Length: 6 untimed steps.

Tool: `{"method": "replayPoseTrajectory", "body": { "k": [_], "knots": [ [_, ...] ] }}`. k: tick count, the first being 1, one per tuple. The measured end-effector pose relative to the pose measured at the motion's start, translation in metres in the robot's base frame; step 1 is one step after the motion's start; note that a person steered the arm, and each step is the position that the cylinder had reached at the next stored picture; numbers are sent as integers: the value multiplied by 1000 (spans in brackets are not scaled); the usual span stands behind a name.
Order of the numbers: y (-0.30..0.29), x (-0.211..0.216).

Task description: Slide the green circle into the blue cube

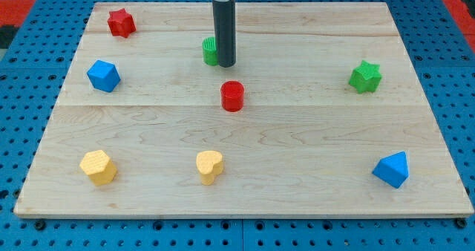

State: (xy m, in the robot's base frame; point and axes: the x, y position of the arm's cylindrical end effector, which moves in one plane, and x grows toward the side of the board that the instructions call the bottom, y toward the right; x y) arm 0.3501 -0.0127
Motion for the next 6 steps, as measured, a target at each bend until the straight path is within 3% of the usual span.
{"method": "replayPoseTrajectory", "body": {
  "k": [1, 2, 3, 4, 6],
  "knots": [
    [13, -14],
    [-31, -35],
    [-111, -23],
    [-118, -29],
    [-197, -8]
  ]
}}
